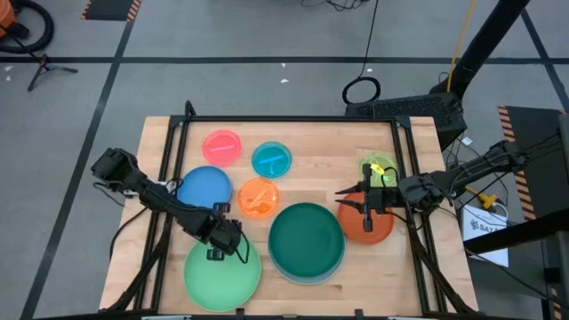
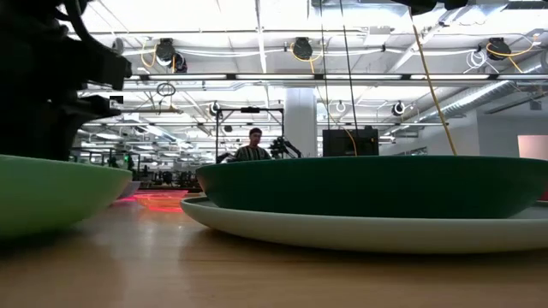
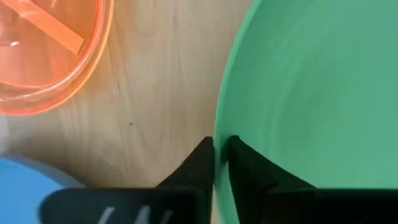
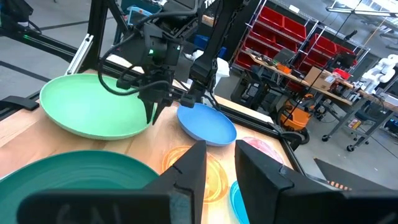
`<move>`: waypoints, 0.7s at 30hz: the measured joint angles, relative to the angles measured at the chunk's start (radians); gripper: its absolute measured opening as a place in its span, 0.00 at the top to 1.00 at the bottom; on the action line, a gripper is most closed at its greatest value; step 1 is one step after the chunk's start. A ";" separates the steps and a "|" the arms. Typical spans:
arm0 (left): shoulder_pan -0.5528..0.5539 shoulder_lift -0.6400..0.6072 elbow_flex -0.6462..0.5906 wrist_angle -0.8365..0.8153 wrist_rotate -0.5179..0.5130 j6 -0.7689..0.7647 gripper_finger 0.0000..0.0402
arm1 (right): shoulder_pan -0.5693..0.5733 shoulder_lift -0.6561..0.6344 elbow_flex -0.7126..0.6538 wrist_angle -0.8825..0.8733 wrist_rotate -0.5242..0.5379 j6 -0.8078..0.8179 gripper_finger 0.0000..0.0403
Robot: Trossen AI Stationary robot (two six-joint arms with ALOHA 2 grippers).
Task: Stack plastic plates
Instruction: Stack the light green plate on top of the dark green plate
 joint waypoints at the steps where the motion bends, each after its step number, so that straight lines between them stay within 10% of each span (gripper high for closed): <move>1: -0.002 -0.007 -0.001 -0.003 0.000 -0.007 0.94 | 0.000 0.000 0.000 0.000 0.000 0.000 0.81; 21: -0.001 -0.441 -0.007 -0.109 -0.087 -0.134 0.97 | 0.000 0.000 0.000 0.000 0.004 0.000 0.81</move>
